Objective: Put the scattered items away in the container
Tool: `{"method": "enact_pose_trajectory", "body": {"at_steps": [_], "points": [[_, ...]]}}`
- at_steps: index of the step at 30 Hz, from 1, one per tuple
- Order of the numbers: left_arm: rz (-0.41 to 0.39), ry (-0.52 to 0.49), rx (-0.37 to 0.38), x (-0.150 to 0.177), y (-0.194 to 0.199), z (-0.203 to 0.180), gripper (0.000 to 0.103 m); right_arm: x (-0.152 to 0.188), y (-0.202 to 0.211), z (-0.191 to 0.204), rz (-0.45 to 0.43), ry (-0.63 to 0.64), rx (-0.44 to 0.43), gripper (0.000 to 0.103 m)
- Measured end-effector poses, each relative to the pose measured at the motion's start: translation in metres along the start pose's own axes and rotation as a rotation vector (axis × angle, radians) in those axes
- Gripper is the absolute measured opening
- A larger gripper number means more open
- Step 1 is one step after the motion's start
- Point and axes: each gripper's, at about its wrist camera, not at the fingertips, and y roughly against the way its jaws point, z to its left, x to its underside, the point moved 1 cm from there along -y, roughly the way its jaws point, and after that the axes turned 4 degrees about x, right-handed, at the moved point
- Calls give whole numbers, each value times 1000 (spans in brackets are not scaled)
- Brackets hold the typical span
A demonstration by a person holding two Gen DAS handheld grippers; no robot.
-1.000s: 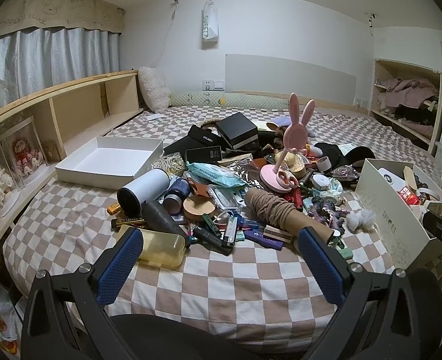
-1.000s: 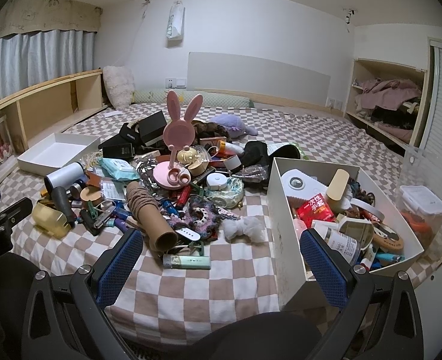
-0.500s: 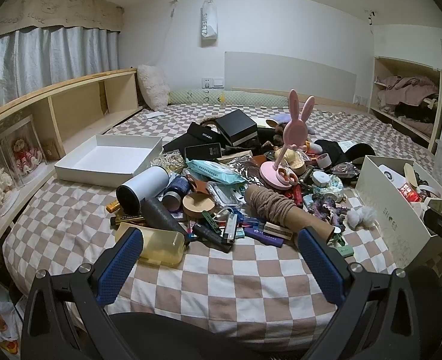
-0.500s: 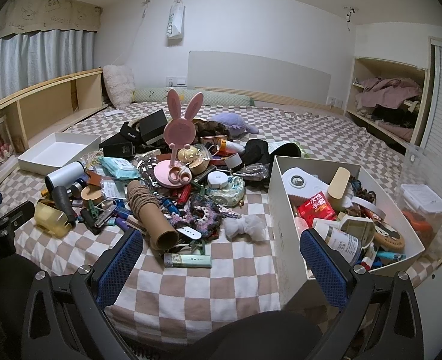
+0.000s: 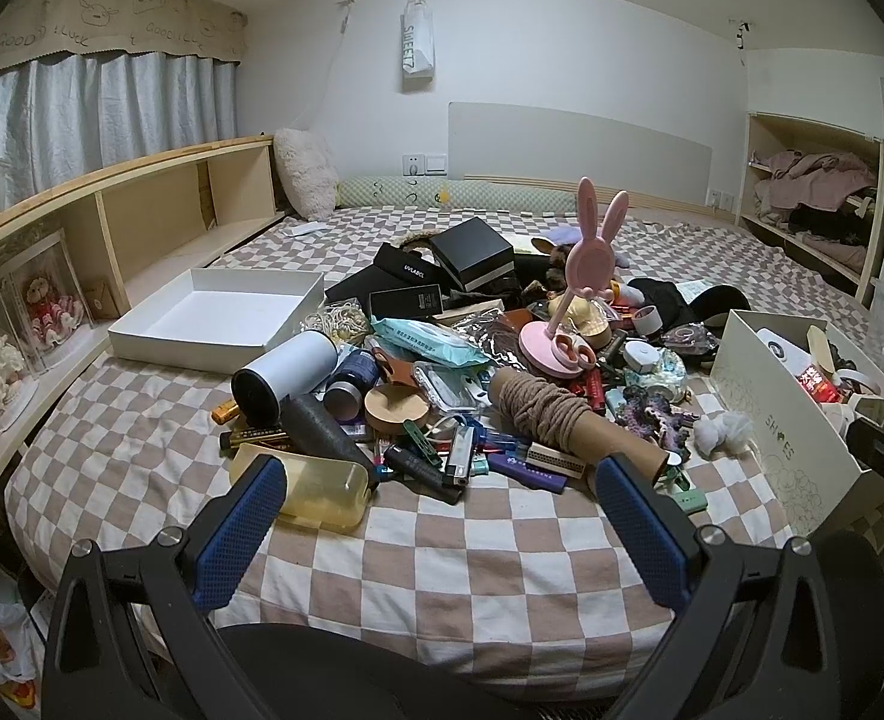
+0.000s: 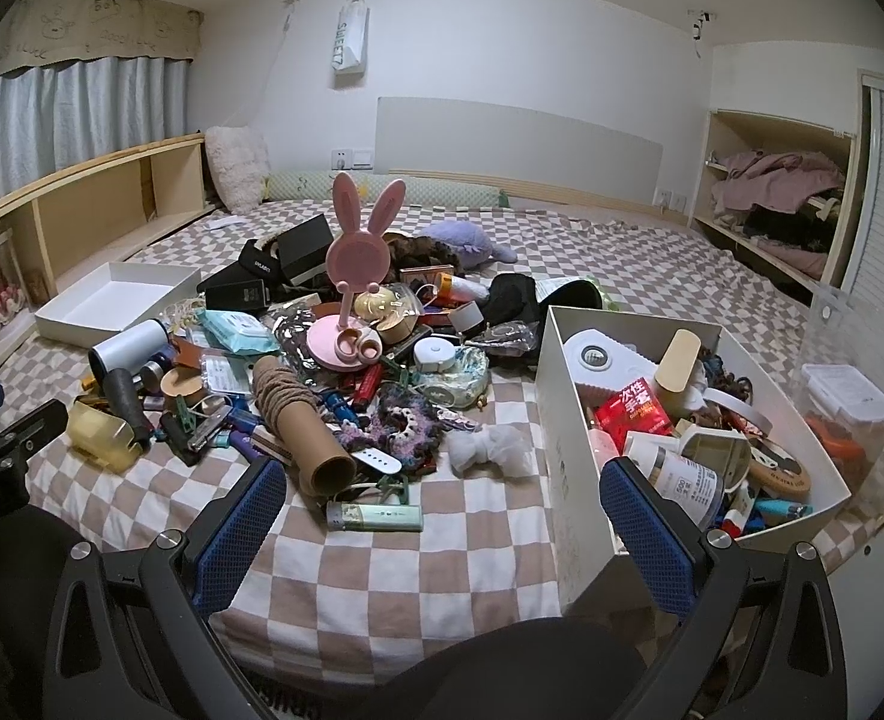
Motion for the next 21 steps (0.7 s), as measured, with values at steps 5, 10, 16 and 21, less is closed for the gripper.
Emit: {"method": "enact_pose_trajectory", "body": {"at_steps": [5,10,16,21], "points": [[1,2,0,0,0,0,103,1,-1,1,2,1,1,103],[5,2,4,1,-2,0,103,2,-2,1,5,1,1,103],[8,7,16,2,-5,-1,103,3,-3,1,10,1,0,103],[6,14,23,3,-7,-1,103,3,-6,1,14,-2,0,103]]}}
